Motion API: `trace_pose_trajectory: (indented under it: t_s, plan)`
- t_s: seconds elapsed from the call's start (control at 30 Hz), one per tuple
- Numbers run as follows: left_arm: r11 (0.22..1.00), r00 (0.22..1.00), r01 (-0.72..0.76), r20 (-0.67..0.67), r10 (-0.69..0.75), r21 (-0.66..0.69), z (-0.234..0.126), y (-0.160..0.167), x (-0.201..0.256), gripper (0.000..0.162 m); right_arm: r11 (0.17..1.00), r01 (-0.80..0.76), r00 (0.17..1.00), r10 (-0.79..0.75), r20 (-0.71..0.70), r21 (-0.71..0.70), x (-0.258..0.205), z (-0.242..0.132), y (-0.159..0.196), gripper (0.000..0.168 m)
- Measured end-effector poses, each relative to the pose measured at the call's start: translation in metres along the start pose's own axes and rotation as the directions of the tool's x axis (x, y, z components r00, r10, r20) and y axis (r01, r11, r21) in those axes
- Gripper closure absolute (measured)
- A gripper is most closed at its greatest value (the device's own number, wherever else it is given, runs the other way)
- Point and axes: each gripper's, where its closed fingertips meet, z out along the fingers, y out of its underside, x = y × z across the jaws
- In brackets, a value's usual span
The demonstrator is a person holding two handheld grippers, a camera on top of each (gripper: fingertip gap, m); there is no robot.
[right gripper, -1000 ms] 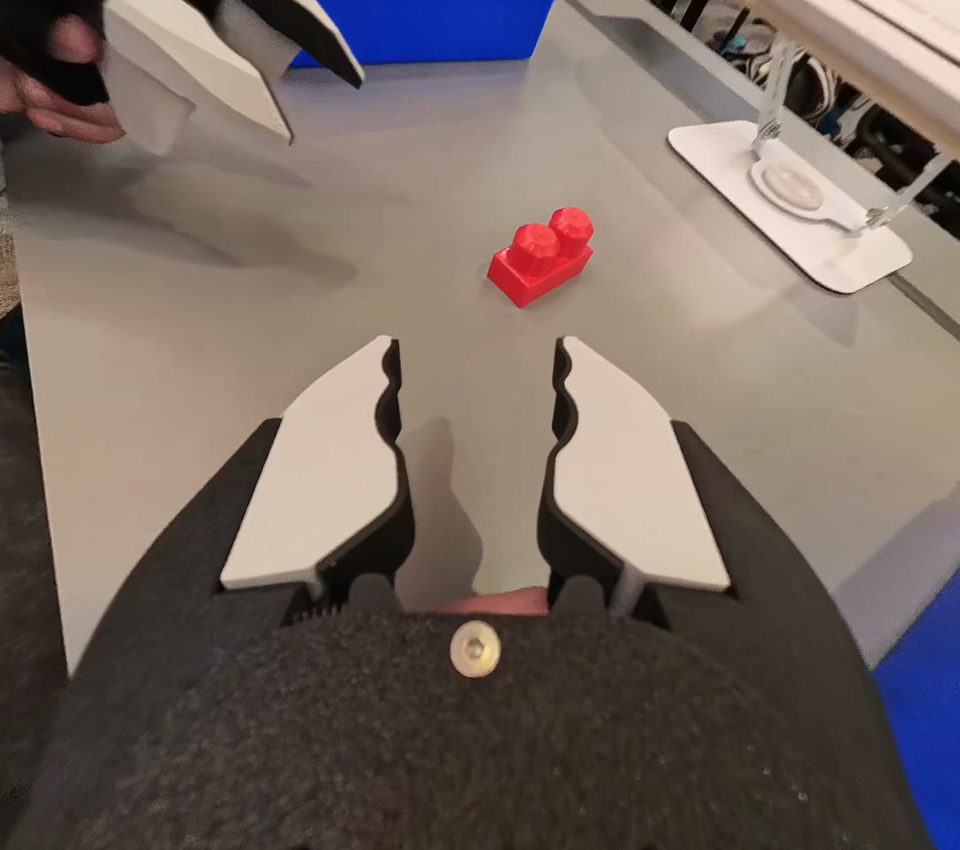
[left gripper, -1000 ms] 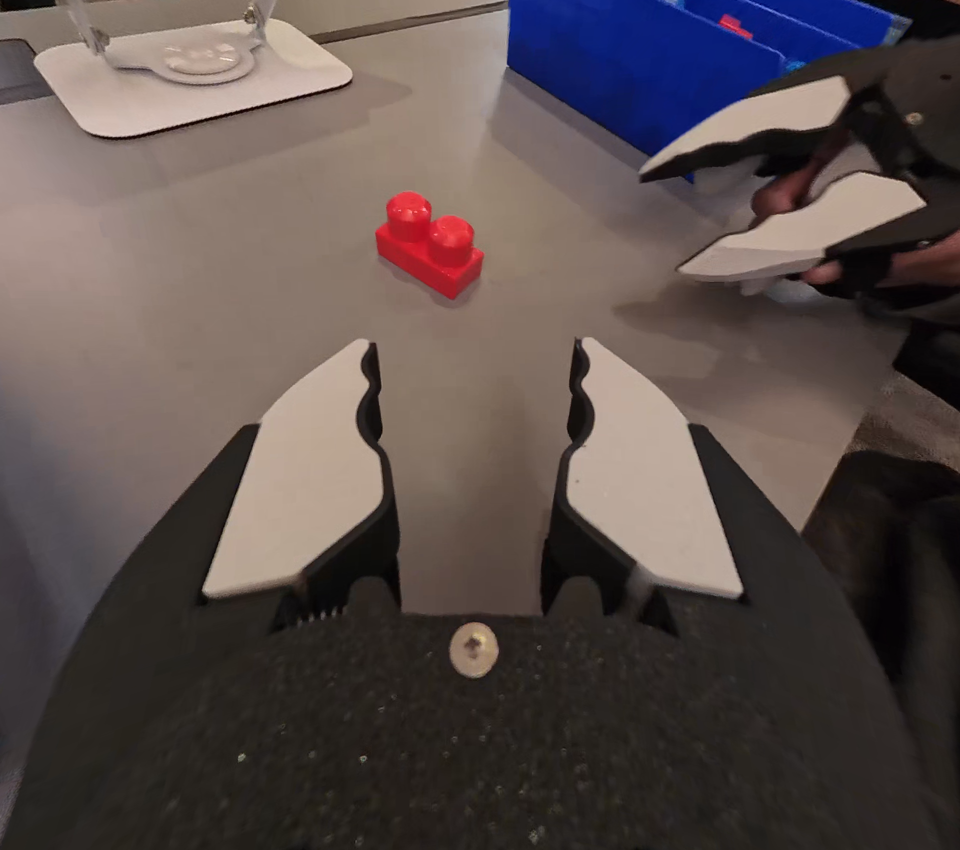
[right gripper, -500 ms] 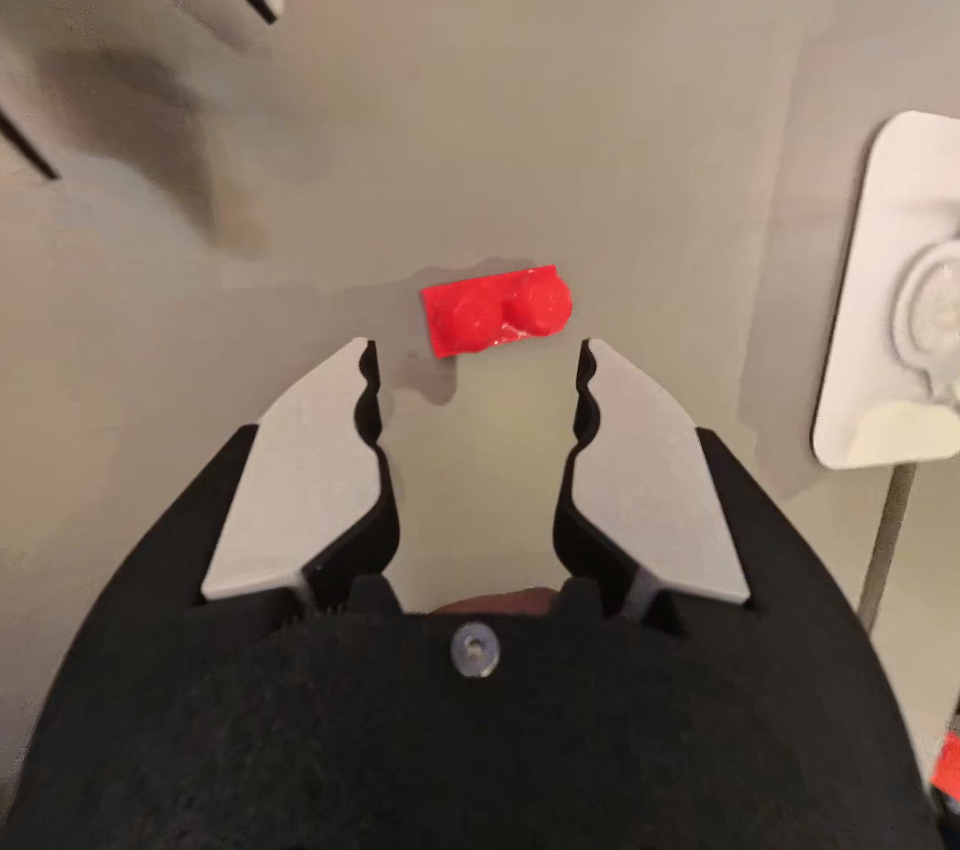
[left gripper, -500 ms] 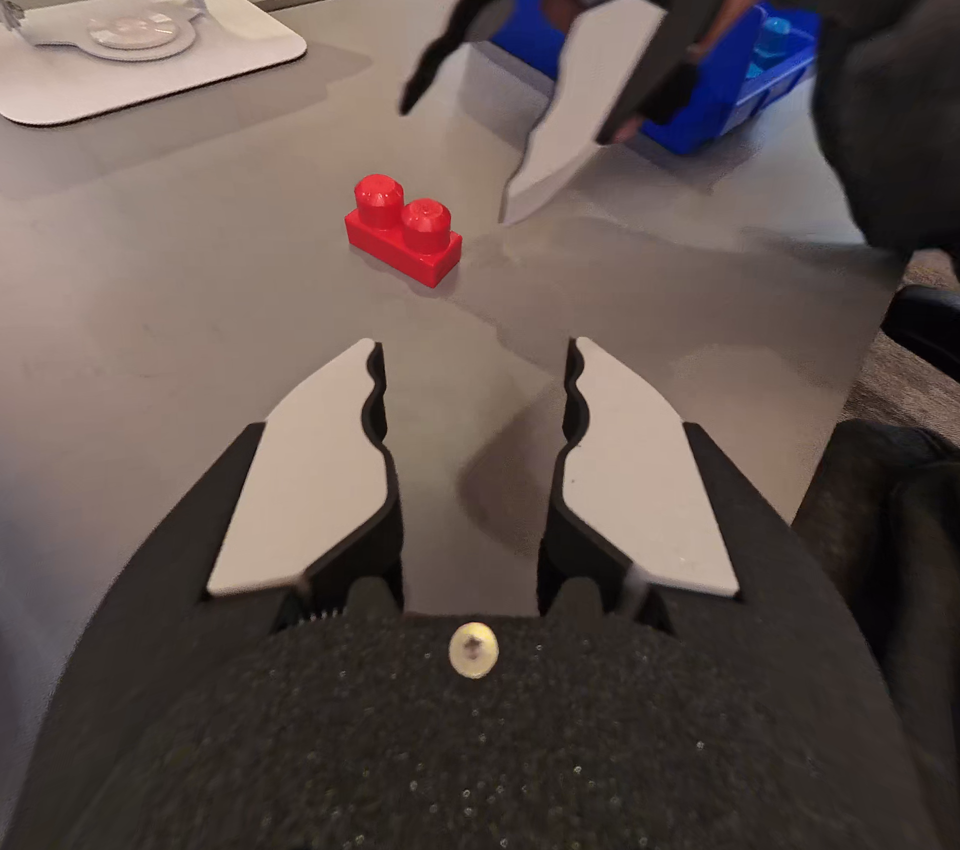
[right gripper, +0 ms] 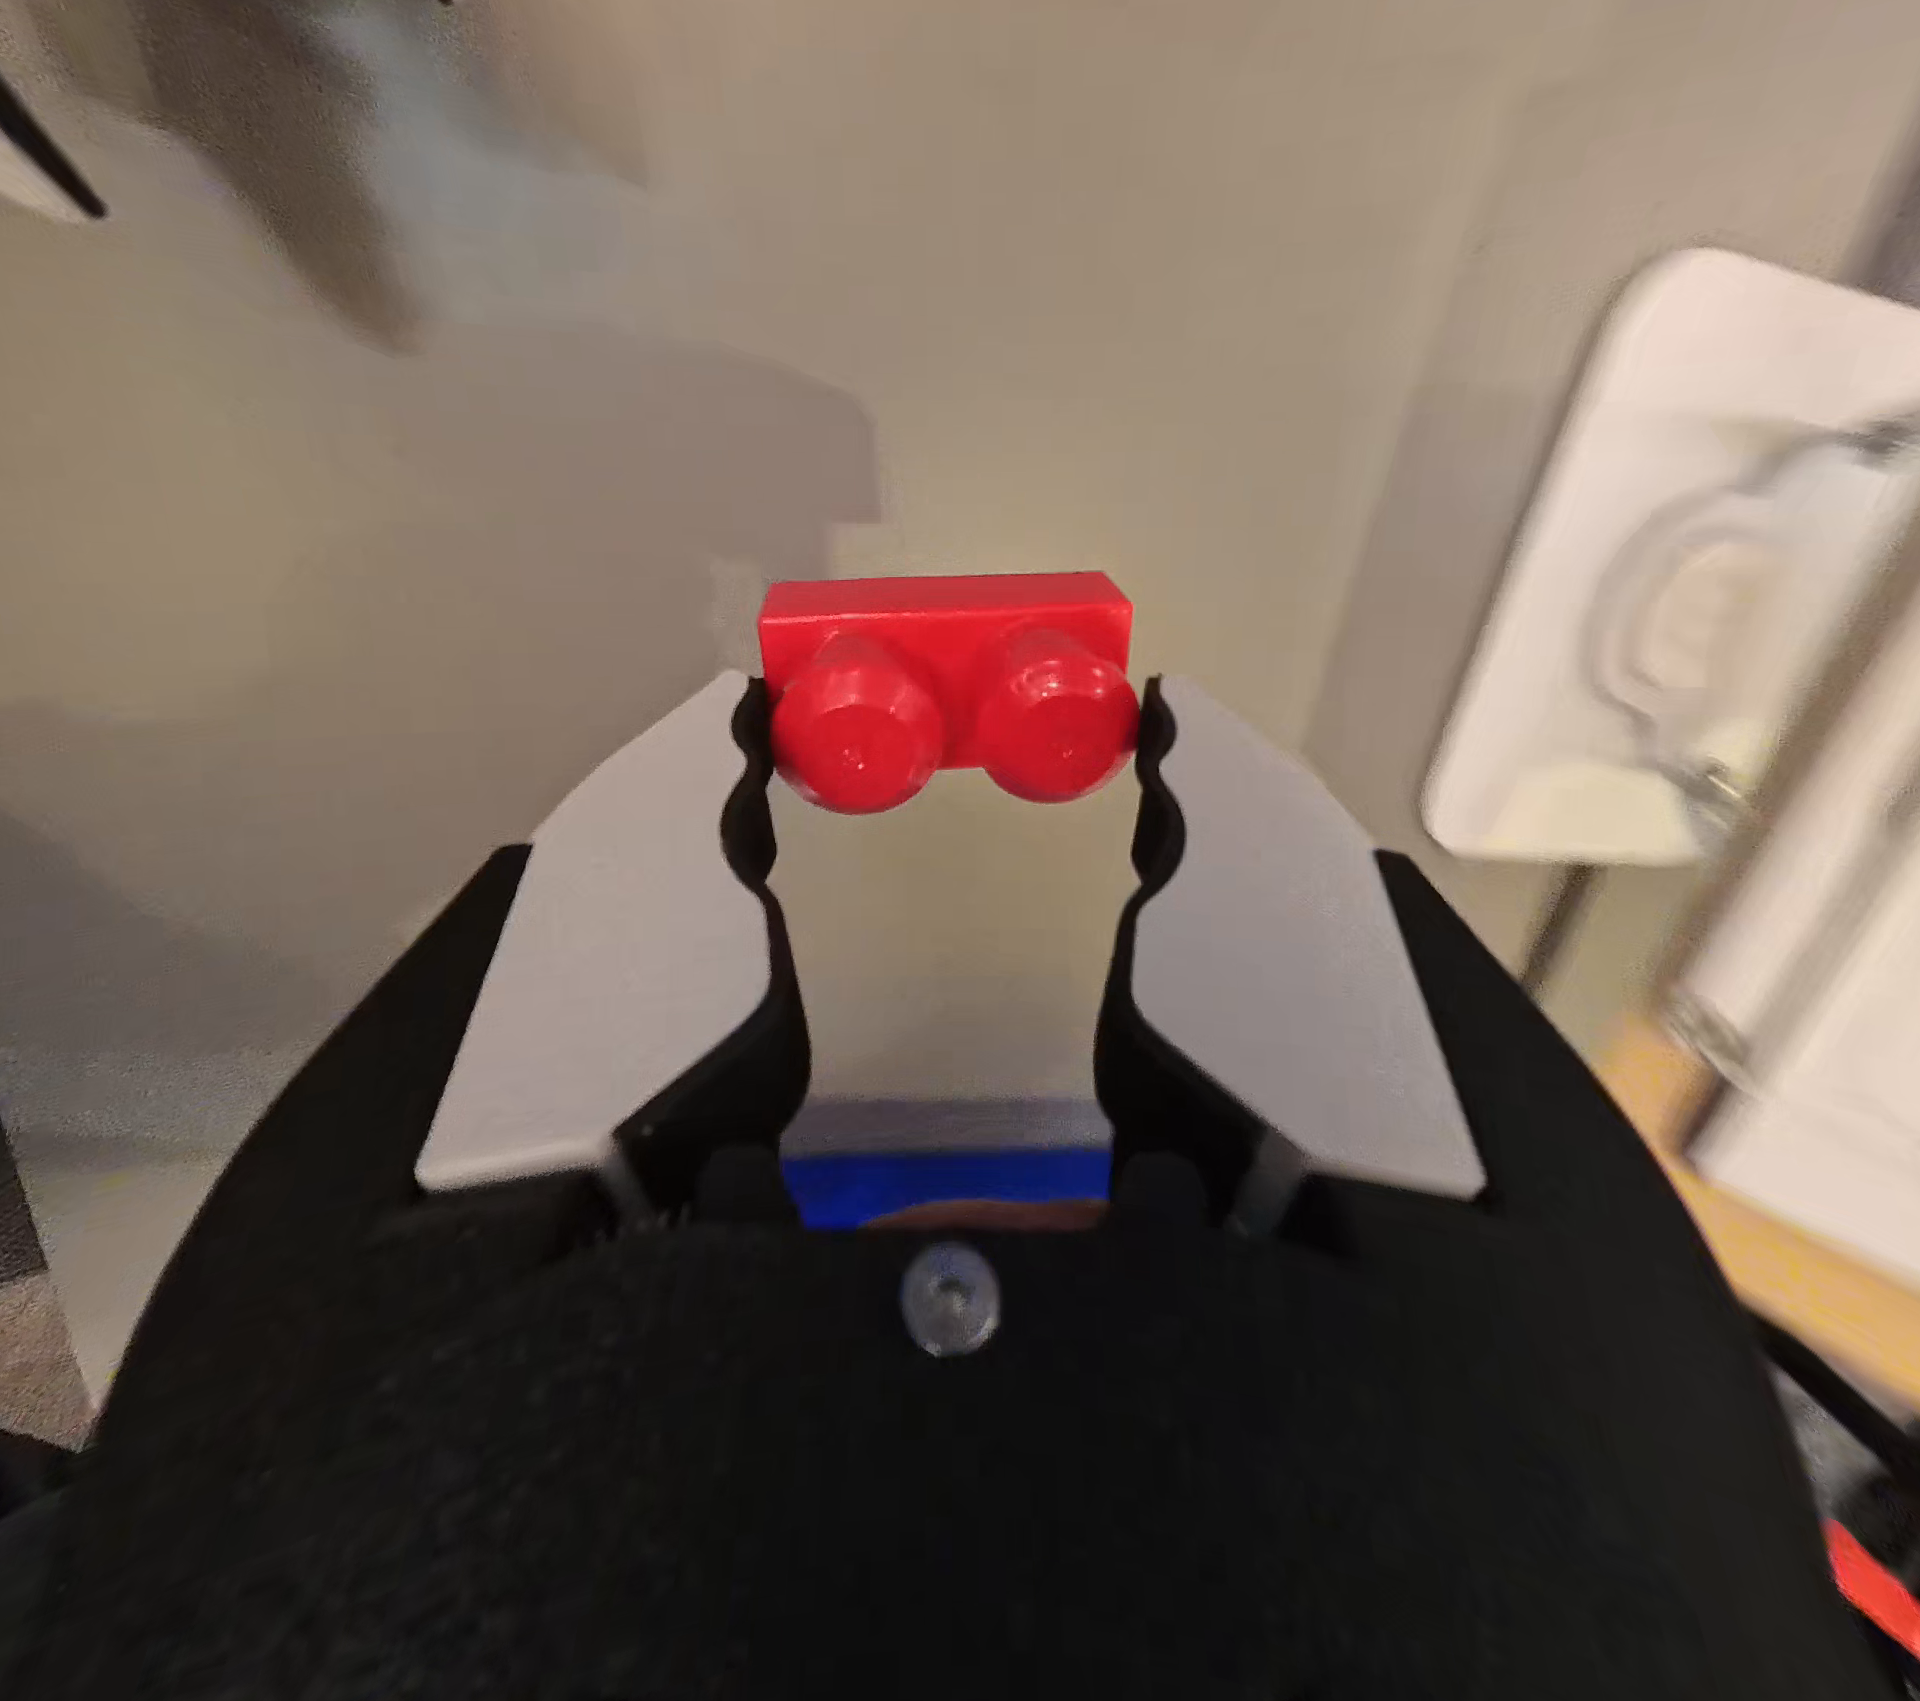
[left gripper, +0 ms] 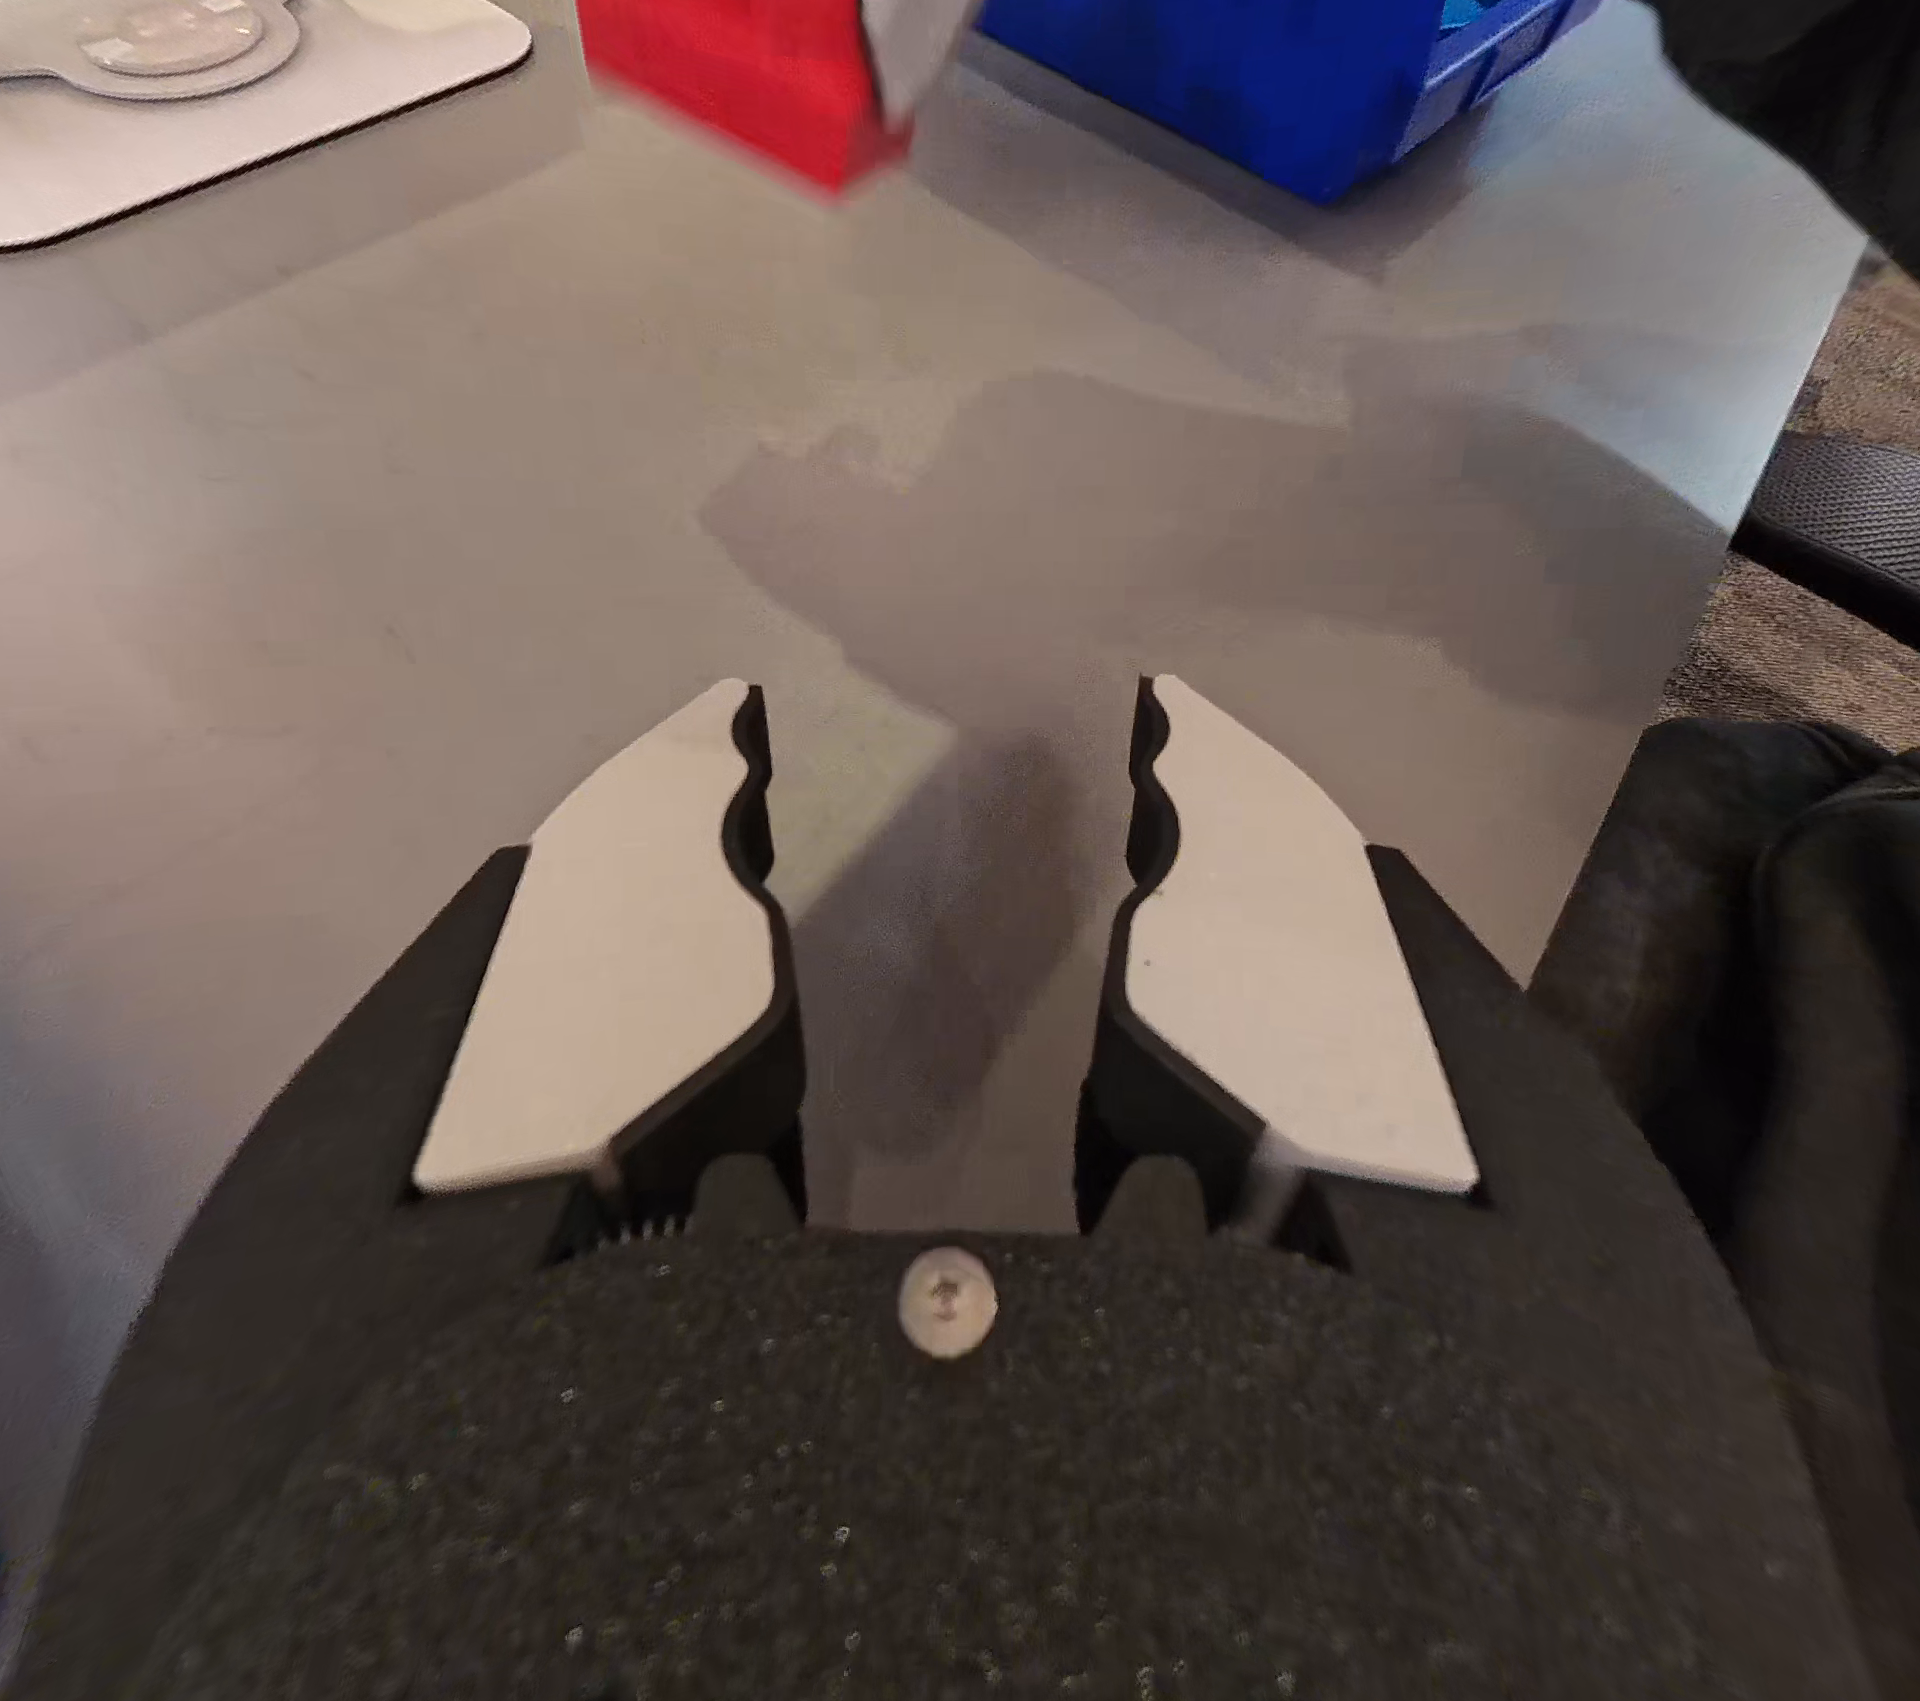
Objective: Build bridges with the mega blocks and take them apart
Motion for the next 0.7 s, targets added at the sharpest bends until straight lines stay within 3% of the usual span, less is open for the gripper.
trace_pose_trajectory:
  t_s: [0.17,0.3,0.4,0.47,0.57,0.63,0.7]
  plan:
    - [1.000,1.000,-0.006,-0.014,0.006,-0.014,0.003,0.001,0.003,0.096,0.991,-0.118,0.956,0.129,-0.264,0.055,0.031,-0.126,0.053,0.100]
    - [0.999,0.999,-0.011,-0.036,0.010,-0.032,0.010,0.003,0.007,0.096,0.947,-0.321,0.851,0.281,-0.444,-0.016,0.066,-0.168,0.147,0.101]
    - [0.999,0.999,-0.016,-0.053,0.013,-0.048,0.017,0.004,0.011,0.096,0.848,-0.524,0.758,0.422,-0.497,-0.080,0.083,-0.150,0.233,0.101]
    - [0.998,0.998,-0.029,-0.058,0.026,-0.061,0.021,0.006,0.014,0.096,0.753,-0.656,0.683,0.567,-0.461,-0.047,0.087,-0.119,0.275,0.101]
    - [0.996,0.997,-0.053,-0.065,0.048,-0.076,0.025,0.008,0.018,0.096,0.600,-0.797,0.557,0.773,-0.302,0.067,0.092,-0.066,0.298,0.100]
    - [0.994,0.996,-0.068,-0.069,0.062,-0.086,0.027,0.011,0.020,0.096,0.576,-0.815,0.546,0.801,-0.245,0.067,0.095,-0.037,0.302,0.100]
    - [0.992,0.995,-0.083,-0.068,0.076,-0.100,0.028,0.015,0.021,0.096,0.582,-0.813,0.559,0.779,-0.284,-0.002,0.099,-0.017,0.312,0.100]
